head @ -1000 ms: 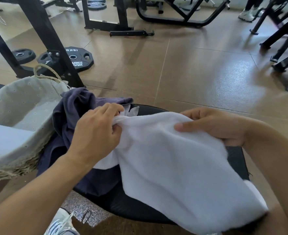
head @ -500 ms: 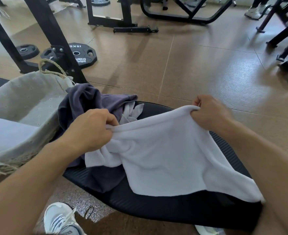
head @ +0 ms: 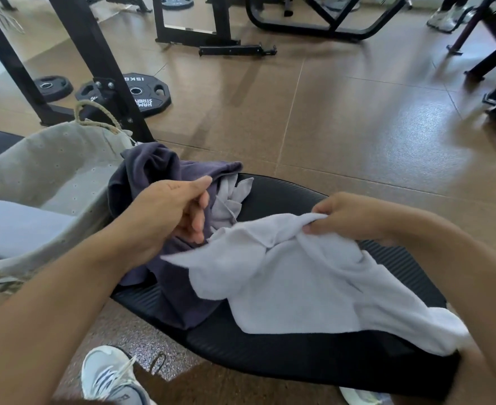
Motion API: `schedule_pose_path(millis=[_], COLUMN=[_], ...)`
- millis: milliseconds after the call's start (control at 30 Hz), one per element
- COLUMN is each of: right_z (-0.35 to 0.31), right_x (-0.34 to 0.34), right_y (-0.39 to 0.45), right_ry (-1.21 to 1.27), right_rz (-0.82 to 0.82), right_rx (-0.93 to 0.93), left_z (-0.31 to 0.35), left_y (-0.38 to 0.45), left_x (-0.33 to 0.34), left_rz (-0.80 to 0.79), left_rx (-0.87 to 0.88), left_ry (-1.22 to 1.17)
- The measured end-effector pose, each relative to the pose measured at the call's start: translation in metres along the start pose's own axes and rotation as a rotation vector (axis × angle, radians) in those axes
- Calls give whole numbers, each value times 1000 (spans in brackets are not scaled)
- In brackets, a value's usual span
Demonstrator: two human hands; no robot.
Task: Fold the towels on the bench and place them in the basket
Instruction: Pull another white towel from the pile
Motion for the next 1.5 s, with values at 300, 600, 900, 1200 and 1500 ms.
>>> schedule_pose_path(millis=[300,600,900,1200,1500], right_z=[-20,1,16,14,-38], right_x=[13,-5,-45,-48,6], right_y=[-9,-14,-14,-6,-19], right_ry=[152,-94,-217,-326,322], right_rz=[-2,116,697,662,503], right_rx=[-164,-81,40,94,-200], left_z=[-14,-17,-2,-7,1], left_y=[-10,-6,0,-35,-41], left_x=[24,36,13,6,32], left_rz=[-27,111,306,155,260], left_rx=[355,479,268,181,330], left_ry=[881,1059,715,1438,221])
Point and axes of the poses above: each hand's wrist, its own y-axis towards the middle knuckle, its own x-axis out of the palm, z = x × y, the point moved 5 cm from there along y, towards the middle knuckle, and after that the axes turned 1 degree about x, right-handed, at the moved point
